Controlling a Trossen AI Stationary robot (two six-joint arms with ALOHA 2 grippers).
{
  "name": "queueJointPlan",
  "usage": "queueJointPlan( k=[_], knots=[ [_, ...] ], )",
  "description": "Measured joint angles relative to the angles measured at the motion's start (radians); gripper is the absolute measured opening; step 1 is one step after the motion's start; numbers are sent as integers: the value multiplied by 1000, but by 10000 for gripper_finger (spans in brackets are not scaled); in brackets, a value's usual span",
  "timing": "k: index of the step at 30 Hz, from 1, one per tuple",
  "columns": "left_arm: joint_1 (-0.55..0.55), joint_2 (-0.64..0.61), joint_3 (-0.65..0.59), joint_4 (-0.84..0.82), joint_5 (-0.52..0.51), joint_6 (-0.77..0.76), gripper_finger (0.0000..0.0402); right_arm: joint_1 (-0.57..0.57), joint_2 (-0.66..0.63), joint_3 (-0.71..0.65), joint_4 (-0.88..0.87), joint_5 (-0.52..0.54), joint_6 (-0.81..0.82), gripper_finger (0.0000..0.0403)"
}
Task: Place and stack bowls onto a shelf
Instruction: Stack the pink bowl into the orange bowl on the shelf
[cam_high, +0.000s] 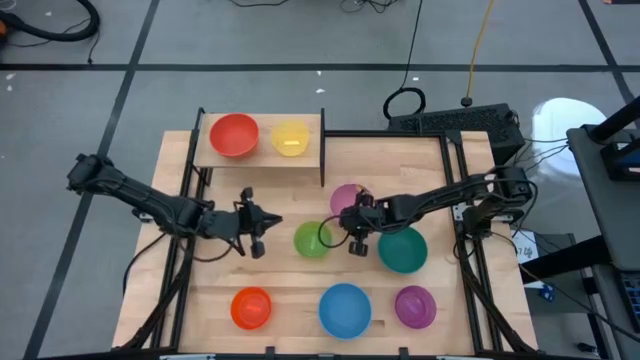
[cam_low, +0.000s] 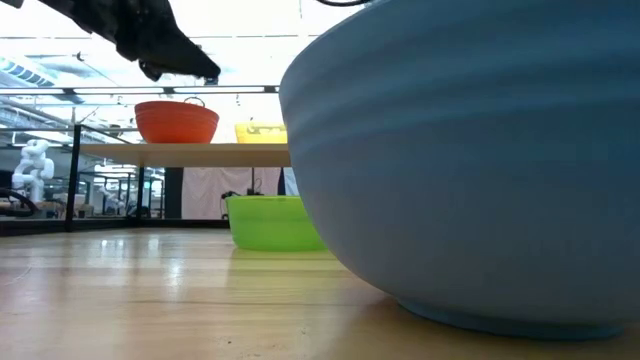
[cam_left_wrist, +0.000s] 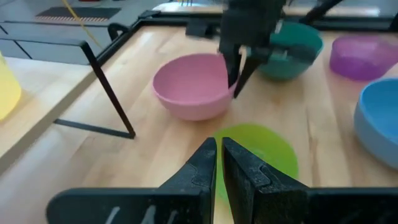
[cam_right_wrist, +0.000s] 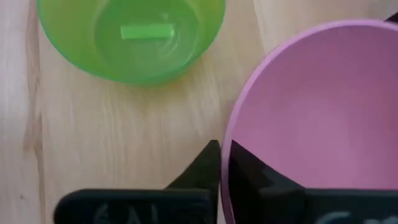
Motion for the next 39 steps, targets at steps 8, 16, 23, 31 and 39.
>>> queueJointPlan(
  k=[8,16,23,31,39],
  knots=[
    [2,58,0,58,-5,39,32,28,-29,47,28,42,7,4],
    [3,64,1,145,74,123,142,77,-29,177,-6,39,-60,2],
    [0,64,46,146,203,243,241,100,-30,277,-3,-140,-91,2],
    [2,92,132,153,400,401,229,113,-16,286,20,-348,-52,2],
    [80,160,145,151,645,481,214,145,-2,286,90,-450,-87,2]
  ],
)
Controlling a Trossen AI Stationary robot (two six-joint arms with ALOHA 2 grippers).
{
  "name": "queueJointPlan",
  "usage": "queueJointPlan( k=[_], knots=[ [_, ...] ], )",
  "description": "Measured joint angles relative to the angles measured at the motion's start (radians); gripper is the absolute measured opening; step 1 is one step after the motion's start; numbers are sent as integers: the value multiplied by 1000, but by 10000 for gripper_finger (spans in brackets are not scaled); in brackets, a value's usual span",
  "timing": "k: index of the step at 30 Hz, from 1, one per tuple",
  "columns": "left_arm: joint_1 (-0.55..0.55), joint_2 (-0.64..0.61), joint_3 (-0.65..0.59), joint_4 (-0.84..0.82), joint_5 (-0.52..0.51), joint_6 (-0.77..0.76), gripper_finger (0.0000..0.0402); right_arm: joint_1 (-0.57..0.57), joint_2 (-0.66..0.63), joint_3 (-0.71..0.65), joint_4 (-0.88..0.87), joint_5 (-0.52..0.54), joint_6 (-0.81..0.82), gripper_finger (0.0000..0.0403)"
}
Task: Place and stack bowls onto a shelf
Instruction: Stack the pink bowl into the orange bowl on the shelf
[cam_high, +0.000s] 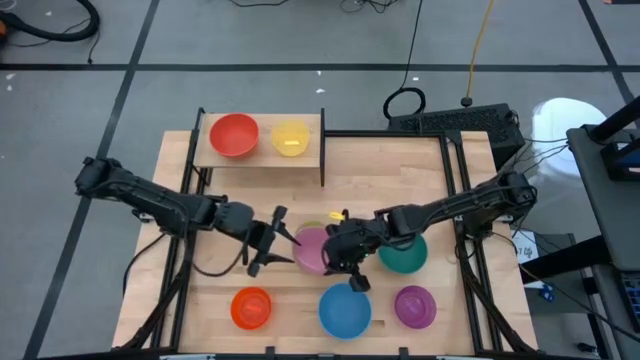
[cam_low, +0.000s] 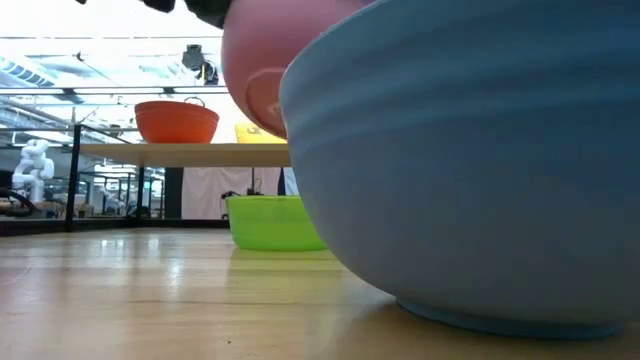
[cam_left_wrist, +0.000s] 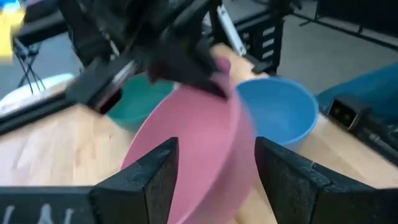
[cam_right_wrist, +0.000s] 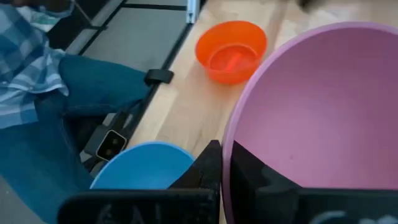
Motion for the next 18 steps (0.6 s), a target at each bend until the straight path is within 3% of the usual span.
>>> queueJointPlan(
  k=[4,10,14,18],
  knots=[
    [22,37,0,6,46,36,214,10,0,0,24,-54,-24,2],
    [52,94,-1,34,251,82,214,9,0,0,45,-81,-90,2],
    [55,115,-1,67,270,117,206,0,0,0,44,-110,-137,2],
    [58,131,-1,82,299,145,165,-12,0,-1,36,-135,-153,2]
  ],
)
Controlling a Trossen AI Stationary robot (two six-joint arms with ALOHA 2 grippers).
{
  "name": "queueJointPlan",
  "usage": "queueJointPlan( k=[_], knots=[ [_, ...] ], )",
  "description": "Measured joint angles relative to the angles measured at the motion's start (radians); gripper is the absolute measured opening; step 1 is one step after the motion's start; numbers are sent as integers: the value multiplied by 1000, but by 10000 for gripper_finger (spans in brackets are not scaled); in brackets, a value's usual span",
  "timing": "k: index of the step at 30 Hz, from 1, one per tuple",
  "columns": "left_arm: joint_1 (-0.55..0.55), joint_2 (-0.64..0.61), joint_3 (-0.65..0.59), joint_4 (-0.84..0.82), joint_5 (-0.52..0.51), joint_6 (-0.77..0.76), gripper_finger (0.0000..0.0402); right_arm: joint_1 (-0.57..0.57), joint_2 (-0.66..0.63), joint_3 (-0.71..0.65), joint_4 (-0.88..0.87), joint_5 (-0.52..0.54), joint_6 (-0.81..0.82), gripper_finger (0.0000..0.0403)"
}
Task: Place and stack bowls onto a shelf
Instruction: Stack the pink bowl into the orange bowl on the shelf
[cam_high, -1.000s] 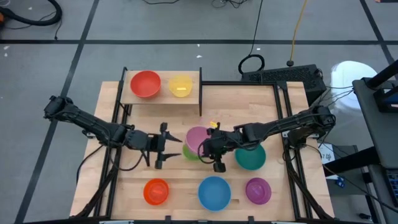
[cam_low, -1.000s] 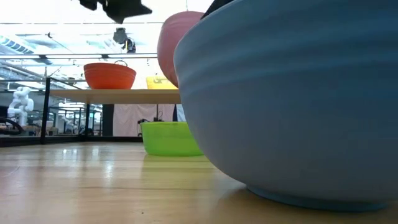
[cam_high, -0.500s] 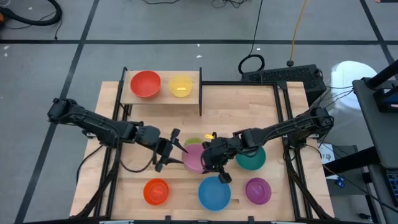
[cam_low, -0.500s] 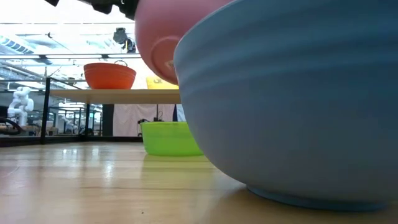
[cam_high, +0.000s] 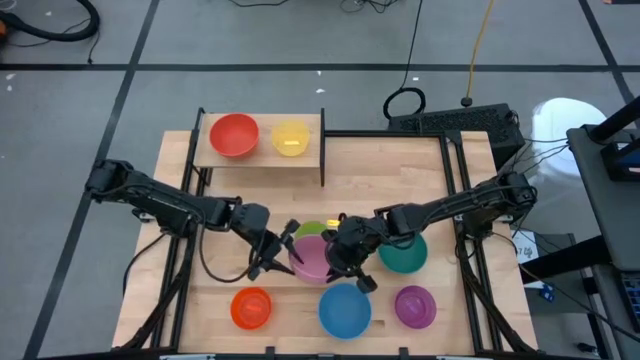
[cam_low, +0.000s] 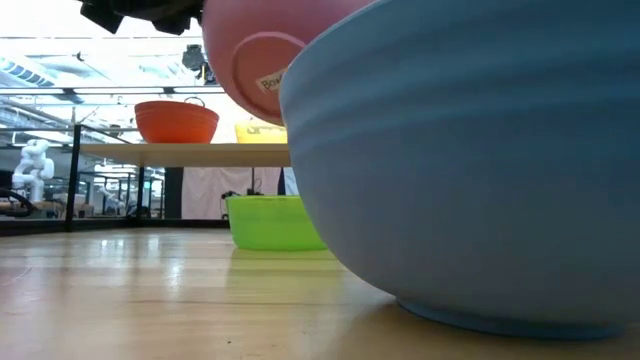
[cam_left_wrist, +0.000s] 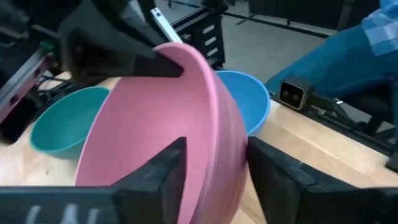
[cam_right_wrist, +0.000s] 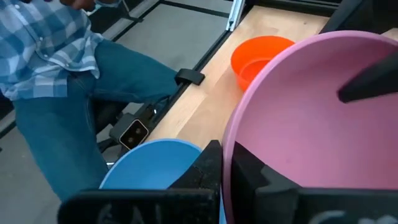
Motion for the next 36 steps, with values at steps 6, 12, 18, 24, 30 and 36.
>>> queueJointPlan(
  k=[6,12,18,24,30,36],
  knots=[
    [16,-1,0,2,68,2,87,-11,0,0,-3,-14,-30,3],
    [19,0,-3,-23,104,-3,43,-12,-1,-1,88,102,-55,53],
    [33,-1,0,-23,70,-26,21,-19,-2,1,214,239,-57,149],
    [43,-24,-1,-38,78,-95,11,-21,-47,1,242,357,-65,201],
    [43,-106,-1,-125,48,-103,10,23,-104,1,212,535,-59,205],
    [43,-230,32,-294,-96,-138,14,86,-112,0,153,629,-55,197]
  ],
)
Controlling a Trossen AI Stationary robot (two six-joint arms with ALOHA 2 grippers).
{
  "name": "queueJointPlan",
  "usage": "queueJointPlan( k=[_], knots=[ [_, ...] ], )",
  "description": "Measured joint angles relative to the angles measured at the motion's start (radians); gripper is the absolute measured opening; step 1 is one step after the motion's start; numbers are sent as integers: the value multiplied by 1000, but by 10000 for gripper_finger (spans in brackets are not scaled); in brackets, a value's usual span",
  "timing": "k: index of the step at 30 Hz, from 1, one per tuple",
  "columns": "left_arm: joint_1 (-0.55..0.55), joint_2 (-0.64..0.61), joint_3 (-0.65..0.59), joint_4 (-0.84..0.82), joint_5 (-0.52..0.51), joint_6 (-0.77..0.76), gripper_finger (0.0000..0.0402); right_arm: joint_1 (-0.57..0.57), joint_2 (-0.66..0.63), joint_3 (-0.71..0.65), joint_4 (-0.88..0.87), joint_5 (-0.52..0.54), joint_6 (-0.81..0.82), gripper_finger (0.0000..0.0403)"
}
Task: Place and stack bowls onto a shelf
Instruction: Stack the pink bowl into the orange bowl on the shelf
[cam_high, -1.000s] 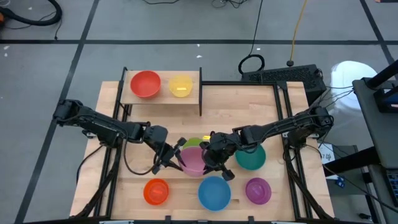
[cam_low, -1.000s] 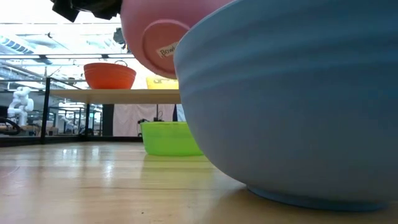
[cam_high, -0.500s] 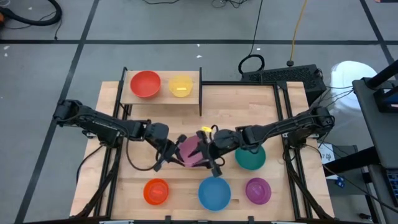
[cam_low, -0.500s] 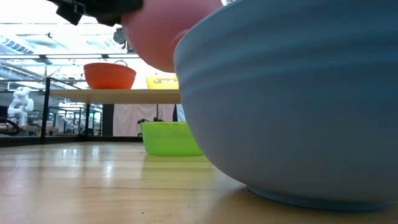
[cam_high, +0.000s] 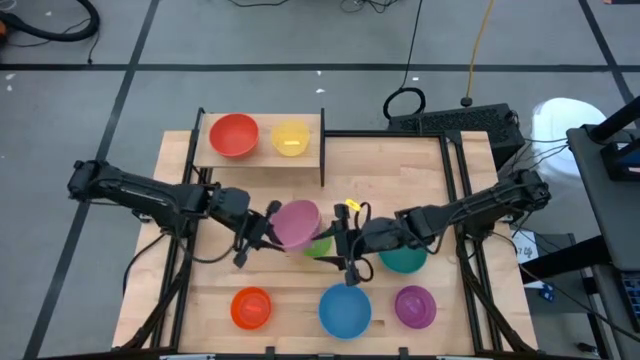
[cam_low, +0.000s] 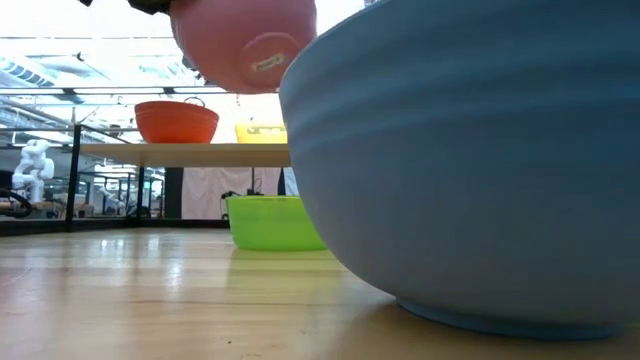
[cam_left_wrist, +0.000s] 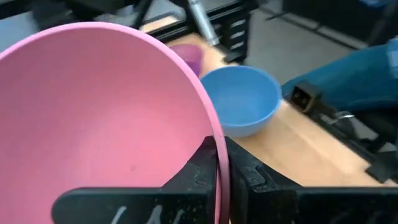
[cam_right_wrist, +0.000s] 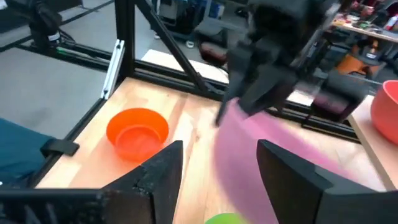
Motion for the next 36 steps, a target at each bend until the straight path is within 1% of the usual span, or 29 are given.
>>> queueJointPlan(
  k=[2,4,7,11,14,17,22,26,28,36],
  knots=[
    [0,-29,39,-74,-64,-3,16,19,0,-12,20,34,1,194],
    [0,-56,79,-183,-149,-6,13,37,-2,-43,53,52,1,191],
    [3,-69,145,-303,-265,-9,8,65,-7,-98,94,94,-1,187],
    [22,-75,229,-433,-349,-17,12,83,-12,-185,196,144,23,183],
    [43,-74,277,-518,-420,-25,20,92,-9,-258,273,146,64,180],
    [72,-73,317,-571,-476,-25,20,103,-10,-328,373,144,113,180],
    [123,-73,378,-645,-581,-40,8,130,-10,-440,547,139,136,180],
    [180,-72,402,-687,-674,-43,17,152,-10,-508,667,138,140,180],
    [220,-72,411,-706,-700,-41,21,160,-10,-526,695,138,142,180],
    [426,-70,413,-740,-759,-39,24,185,-10,-552,694,143,166,180]
  ],
)
